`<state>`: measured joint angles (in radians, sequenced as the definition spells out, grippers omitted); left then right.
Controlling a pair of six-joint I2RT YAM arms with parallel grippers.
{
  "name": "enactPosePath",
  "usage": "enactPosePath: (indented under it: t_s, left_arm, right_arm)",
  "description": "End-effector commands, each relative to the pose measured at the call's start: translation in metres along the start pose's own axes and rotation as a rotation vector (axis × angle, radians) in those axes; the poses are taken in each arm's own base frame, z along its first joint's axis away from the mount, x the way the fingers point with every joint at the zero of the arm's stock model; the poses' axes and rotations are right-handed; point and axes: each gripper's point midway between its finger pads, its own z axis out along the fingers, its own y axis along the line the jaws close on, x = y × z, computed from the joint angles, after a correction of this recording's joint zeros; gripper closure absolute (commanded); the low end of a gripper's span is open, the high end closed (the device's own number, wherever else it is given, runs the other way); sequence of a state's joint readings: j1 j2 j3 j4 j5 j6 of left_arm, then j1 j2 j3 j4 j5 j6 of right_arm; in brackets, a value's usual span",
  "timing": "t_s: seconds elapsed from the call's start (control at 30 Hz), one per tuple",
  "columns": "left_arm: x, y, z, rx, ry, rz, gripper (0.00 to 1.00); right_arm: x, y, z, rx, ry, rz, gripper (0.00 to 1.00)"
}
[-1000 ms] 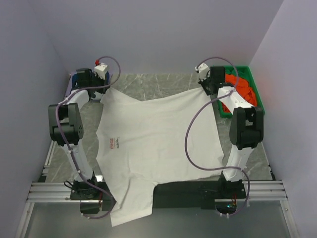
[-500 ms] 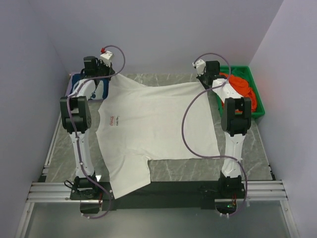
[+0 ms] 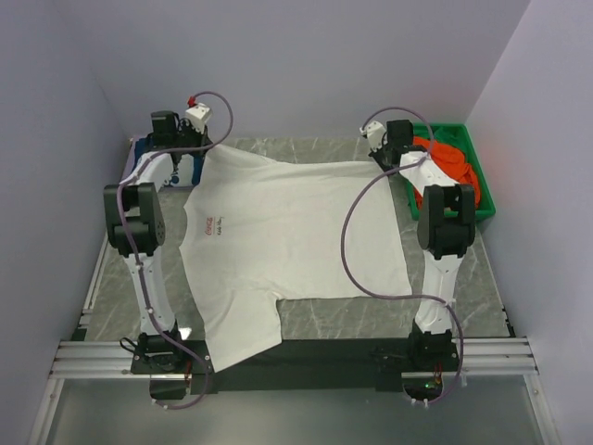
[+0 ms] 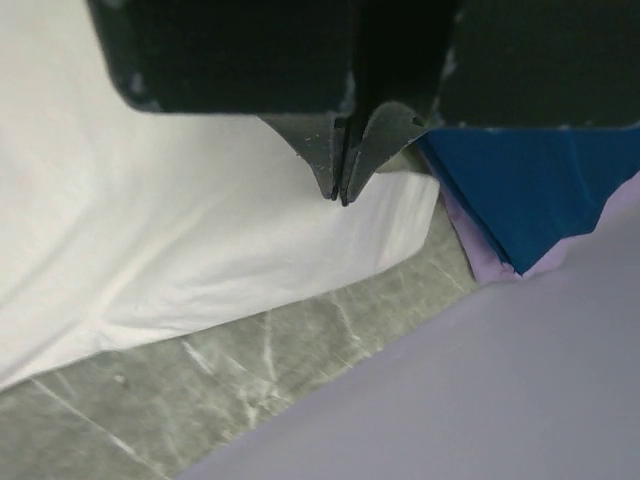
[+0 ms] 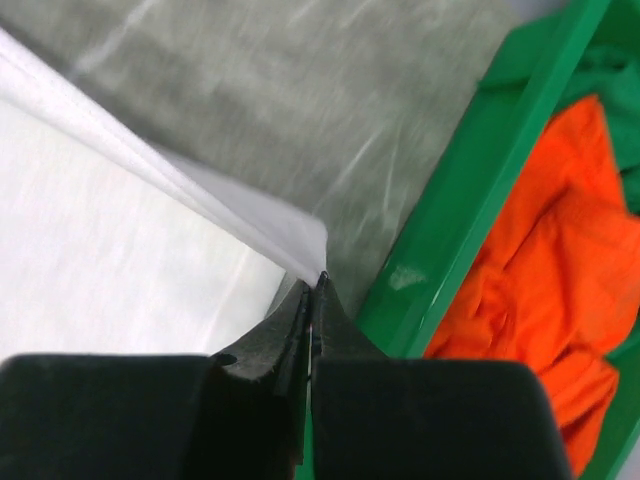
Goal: Fold and stack the t-shirts
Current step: Fold the tshirt
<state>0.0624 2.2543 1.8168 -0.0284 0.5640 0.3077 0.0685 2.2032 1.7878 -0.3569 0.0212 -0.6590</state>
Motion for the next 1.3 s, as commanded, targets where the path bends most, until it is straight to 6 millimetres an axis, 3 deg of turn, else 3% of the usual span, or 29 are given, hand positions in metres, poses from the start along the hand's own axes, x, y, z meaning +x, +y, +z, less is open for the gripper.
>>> enactPosePath:
  t_s: [0.0, 0.07, 0.1, 0.13, 0.17, 0.2, 0.23, 0.37, 0.4, 0.43, 0.5, 0.6, 0.7, 0.73, 0.77, 0.9, 1.1, 1.2, 1.27]
  left_arm:
    - [-0.066, -0.013, -0.055, 0.053, -0.113, 0.108, 0.99]
    - [-0.054, -0.029, -0.074, 0.081, -0.078, 0.122, 0.99]
    - [-0.033, -0.044, -0.079, 0.122, -0.039, 0.105, 0.99]
    - [-0.036, -0.052, -0.091, 0.134, -0.040, 0.123, 0.99]
    - [-0.024, -0.060, -0.097, 0.155, -0.010, 0.137, 0.99]
    - [0.002, -0.073, -0.102, 0.180, 0.033, 0.111, 0.99]
    - [0.002, -0.080, -0.111, 0.180, 0.034, 0.115, 0.99]
    - [0.052, -0.114, -0.135, 0.223, 0.121, 0.066, 0.99]
    - [0.077, -0.128, -0.143, 0.245, 0.169, 0.032, 0.99]
    - [0.078, -0.134, -0.152, 0.247, 0.170, 0.043, 0.99]
    - [0.099, -0.150, -0.167, 0.254, 0.205, 0.048, 0.99]
    - [0.123, -0.159, -0.175, 0.245, 0.269, 0.058, 0.99]
    - [0.130, -0.152, -0.169, 0.235, 0.313, 0.048, 0.99]
    - [0.130, -0.147, -0.167, 0.222, 0.325, 0.044, 0.99]
    - [0.124, -0.138, -0.162, 0.215, 0.320, 0.047, 0.99]
    - [0.101, -0.124, -0.163, 0.223, 0.279, 0.068, 0.99]
    - [0.079, -0.132, -0.182, 0.278, 0.248, 0.134, 0.99]
    - [0.093, -0.143, -0.193, 0.304, 0.275, 0.160, 0.99]
    - [0.114, -0.148, -0.196, 0.305, 0.317, 0.165, 0.99]
  right_arm:
    - [-0.017, -0.030, -0.056, 0.056, -0.073, -0.042, 1.00]
    - [-0.009, -0.022, -0.059, 0.021, -0.073, -0.050, 1.00]
    - [-0.006, -0.022, -0.064, 0.012, -0.069, -0.057, 1.00]
    - [-0.002, -0.022, -0.067, 0.004, -0.067, -0.053, 1.00]
    - [0.004, -0.014, -0.068, -0.033, -0.059, -0.056, 1.00]
    - [0.006, -0.012, -0.070, -0.045, -0.055, -0.070, 1.00]
    - [0.014, -0.007, -0.069, -0.061, -0.039, -0.078, 1.00]
    - [0.038, 0.015, -0.064, -0.142, 0.021, -0.111, 1.00]
    - [0.044, 0.019, -0.061, -0.158, 0.039, -0.122, 1.00]
    - [0.049, 0.023, -0.060, -0.172, 0.055, -0.125, 1.00]
    - [0.062, 0.032, -0.059, -0.206, 0.085, -0.137, 1.00]
    - [0.077, 0.046, -0.057, -0.251, 0.113, -0.160, 1.00]
    - [0.086, 0.057, -0.051, -0.290, 0.155, -0.167, 1.00]
    - [0.080, 0.052, -0.050, -0.280, 0.150, -0.168, 1.00]
    - [0.085, 0.056, -0.047, -0.300, 0.173, -0.159, 1.00]
    - [0.065, 0.041, -0.053, -0.282, 0.149, -0.153, 1.00]
    - [0.060, 0.037, -0.078, -0.279, 0.124, -0.183, 1.00]
    - [0.075, 0.048, -0.082, -0.292, 0.143, -0.203, 1.00]
    - [0.090, 0.061, -0.078, -0.321, 0.176, -0.207, 1.00]
